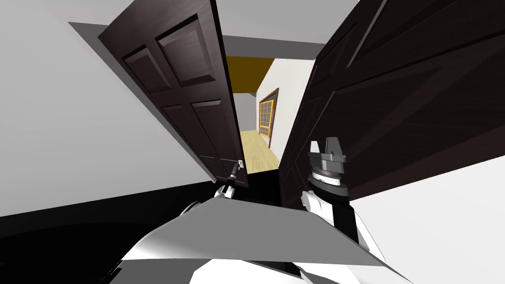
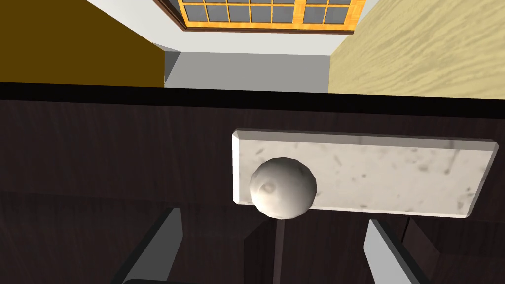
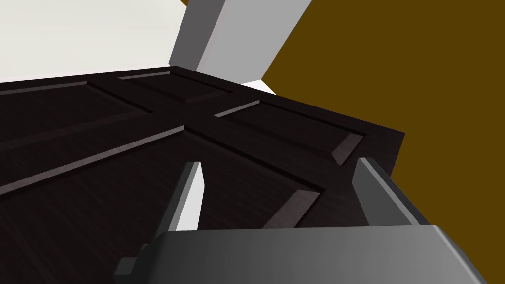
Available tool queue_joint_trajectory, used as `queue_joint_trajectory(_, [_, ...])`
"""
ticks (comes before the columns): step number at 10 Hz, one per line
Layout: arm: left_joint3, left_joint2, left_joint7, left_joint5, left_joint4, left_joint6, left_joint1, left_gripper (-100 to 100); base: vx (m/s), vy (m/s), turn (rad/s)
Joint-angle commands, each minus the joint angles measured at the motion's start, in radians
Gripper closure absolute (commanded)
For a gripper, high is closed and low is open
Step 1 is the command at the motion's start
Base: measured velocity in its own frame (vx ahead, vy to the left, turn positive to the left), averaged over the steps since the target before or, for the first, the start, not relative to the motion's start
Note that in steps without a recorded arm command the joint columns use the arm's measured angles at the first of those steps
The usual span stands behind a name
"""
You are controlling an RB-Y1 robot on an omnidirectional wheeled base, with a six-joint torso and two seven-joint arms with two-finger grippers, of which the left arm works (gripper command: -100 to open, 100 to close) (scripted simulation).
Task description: Pull the door open
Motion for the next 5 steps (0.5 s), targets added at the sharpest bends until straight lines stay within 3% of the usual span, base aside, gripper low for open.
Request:
queue_joint_trajectory(1, [0.008,-0.006,0.012,-0.029,-0.003,0.002,0.001,-100,0.095,-0.011,0.092])
queue_joint_trajectory(2, [0.017,-0.012,0.024,-0.059,-0.009,0.004,0.005,-100,0.13,-0.011,0.154])
queue_joint_trajectory(4, [0.026,-0.018,0.037,-0.092,-0.016,0.006,0.009,-100,0.134,-0.02,0.08])
queue_joint_trajectory(5, [0.022,-0.014,0.032,-0.08,-0.018,0.008,0.01,-100,0.061,-0.005,0.015])
